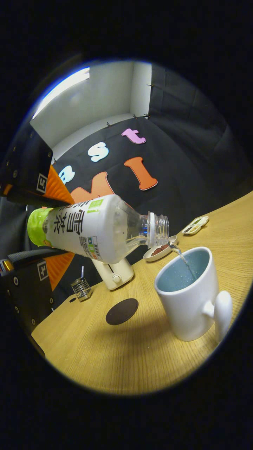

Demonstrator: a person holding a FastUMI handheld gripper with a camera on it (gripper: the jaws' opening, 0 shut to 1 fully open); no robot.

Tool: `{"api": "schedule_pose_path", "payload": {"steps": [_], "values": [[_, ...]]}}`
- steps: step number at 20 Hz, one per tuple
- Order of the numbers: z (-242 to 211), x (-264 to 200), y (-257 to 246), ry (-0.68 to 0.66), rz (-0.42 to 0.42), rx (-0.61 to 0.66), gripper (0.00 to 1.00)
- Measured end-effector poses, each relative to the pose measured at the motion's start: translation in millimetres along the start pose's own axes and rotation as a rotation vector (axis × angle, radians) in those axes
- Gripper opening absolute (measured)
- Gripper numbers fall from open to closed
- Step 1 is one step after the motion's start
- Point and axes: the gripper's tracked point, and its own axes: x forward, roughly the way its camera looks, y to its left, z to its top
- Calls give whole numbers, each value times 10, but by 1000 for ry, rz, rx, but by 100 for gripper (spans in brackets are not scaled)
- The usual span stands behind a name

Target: Take the bottle from table, then pour the juice into the cup, finally place the bottle on the coaster

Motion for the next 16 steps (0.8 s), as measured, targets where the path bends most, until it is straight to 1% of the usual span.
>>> {"api": "schedule_pose_path", "payload": {"steps": [6,13,16], "values": [[-12,33,29,-2,1,54,55],[4,53,170,-10,43,118,55],[3,93,179,-12,44,129,55]]}}
